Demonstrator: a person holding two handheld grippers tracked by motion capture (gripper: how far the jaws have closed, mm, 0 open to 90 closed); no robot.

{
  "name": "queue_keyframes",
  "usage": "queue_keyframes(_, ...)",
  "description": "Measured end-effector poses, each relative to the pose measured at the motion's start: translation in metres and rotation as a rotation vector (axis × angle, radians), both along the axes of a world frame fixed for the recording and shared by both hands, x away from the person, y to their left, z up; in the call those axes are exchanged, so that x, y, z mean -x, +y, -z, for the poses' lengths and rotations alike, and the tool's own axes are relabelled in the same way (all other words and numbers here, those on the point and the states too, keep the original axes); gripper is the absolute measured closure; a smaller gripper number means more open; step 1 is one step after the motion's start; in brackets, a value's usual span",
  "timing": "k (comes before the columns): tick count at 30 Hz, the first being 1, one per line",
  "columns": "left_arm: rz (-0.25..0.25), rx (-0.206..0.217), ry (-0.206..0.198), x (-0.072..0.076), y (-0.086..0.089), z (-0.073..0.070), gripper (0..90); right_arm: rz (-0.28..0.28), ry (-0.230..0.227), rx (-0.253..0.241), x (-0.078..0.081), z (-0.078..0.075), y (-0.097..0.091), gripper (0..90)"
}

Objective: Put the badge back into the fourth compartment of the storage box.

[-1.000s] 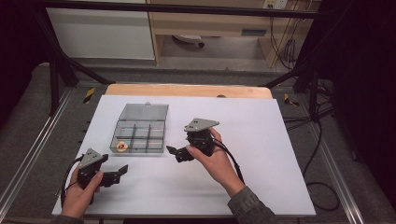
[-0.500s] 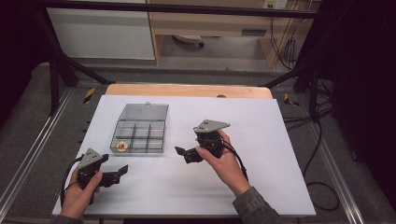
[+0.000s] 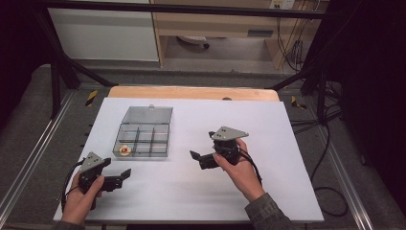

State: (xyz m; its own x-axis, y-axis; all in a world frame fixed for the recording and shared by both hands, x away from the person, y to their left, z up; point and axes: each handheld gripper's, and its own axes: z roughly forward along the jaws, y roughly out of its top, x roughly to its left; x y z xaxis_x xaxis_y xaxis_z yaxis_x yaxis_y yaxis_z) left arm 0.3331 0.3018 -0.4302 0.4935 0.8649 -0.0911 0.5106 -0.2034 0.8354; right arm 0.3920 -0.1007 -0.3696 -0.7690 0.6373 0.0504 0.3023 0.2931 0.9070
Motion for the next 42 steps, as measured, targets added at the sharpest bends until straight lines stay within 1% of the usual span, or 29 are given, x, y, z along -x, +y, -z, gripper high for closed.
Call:
queue_keyframes(8, 0.005, 0.004, -0.004, 0.001, 0.0, -0.001, 7.7, 0.028, -0.026, -0.021, 0.002, -0.002, -0.021, 4.6)
queue_keyframes(11, 0.006, 0.011, -0.006, 0.002, -0.001, -0.002, 7.7, 0.039, -0.023, -0.038, 0.003, -0.002, -0.029, 4.2)
queue_keyframes(14, 0.013, 0.023, -0.014, 0.004, -0.001, -0.004, 7.6, 0.047, -0.022, -0.04, 0.004, -0.001, -0.037, 3.8)
queue_keyframes(17, 0.011, 0.021, -0.014, 0.005, -0.001, -0.004, 7.6, 0.052, -0.033, -0.039, 0.007, -0.001, -0.044, 3.4)
queue_keyframes(19, 0.005, 0.02, -0.011, 0.006, 0.0, -0.004, 7.6, 0.059, -0.035, -0.048, 0.009, -0.001, -0.05, 3.2)
queue_keyframes(26, 0.004, 0.025, -0.016, 0.011, 0.001, -0.005, 7.6, 0.113, -0.032, -0.057, 0.012, 0.003, -0.074, 2.9)
queue_keyframes(31, 0.008, 0.021, -0.016, 0.01, 0.001, -0.004, 7.6, 0.156, -0.031, -0.064, 0.013, 0.005, -0.091, 2.8)
queue_keyframes(38, 0.009, 0.021, -0.016, 0.009, 0.001, -0.004, 7.6, 0.196, -0.035, -0.084, 0.016, 0.006, -0.108, 2.9)
queue_keyframes(42, 0.003, 0.024, -0.016, 0.009, 0.002, -0.004, 7.6, 0.215, -0.032, -0.085, 0.019, 0.008, -0.116, 2.9)
